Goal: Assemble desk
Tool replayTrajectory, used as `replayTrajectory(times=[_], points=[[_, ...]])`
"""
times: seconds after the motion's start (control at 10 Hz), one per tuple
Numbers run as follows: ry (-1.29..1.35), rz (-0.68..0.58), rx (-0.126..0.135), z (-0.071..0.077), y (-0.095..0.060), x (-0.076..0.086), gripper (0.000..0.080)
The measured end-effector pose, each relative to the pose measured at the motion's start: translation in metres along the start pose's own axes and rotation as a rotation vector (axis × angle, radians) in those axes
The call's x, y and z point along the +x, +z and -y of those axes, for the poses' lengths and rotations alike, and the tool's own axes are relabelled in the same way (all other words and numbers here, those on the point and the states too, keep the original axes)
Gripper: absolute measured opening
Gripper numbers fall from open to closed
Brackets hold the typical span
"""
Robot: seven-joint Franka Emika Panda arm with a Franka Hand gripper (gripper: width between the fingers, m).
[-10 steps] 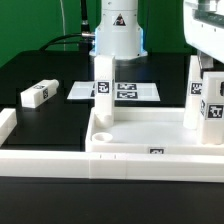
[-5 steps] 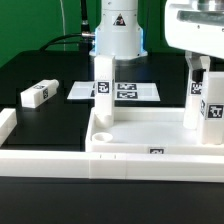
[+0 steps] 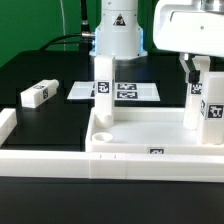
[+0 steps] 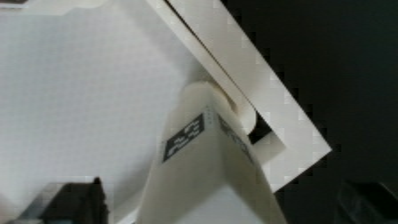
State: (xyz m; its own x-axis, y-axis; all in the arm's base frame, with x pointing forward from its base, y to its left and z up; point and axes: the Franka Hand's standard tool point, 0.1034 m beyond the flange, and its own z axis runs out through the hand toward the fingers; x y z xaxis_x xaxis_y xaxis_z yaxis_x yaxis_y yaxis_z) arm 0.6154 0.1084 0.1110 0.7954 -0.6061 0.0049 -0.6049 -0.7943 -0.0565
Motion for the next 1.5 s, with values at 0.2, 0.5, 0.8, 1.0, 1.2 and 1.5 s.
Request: replayTrajectory(times=[0.2, 0.5, 0.8, 1.0, 1.2, 1.5], points=[[-0.140, -0.001, -0.001, -0.0004, 0.0001, 0.0003, 0.0649], [-0.333, -0.005, -0.008, -0.0026, 0.0008, 0.0015, 0.0649], [-0.570, -0.019, -0.041, -0.0046, -0.0005, 0.0050, 0.0649], [-0.696, -0.021, -0.055, -0.0076, -0.0008, 0.0081, 0.0649], [-0.673, -0.022, -0.054, -0.0080, -0.0008, 0.0084, 0.0649], [-0.669, -0.022, -0.054, -0.0079, -0.0009, 0.0086, 0.0404]])
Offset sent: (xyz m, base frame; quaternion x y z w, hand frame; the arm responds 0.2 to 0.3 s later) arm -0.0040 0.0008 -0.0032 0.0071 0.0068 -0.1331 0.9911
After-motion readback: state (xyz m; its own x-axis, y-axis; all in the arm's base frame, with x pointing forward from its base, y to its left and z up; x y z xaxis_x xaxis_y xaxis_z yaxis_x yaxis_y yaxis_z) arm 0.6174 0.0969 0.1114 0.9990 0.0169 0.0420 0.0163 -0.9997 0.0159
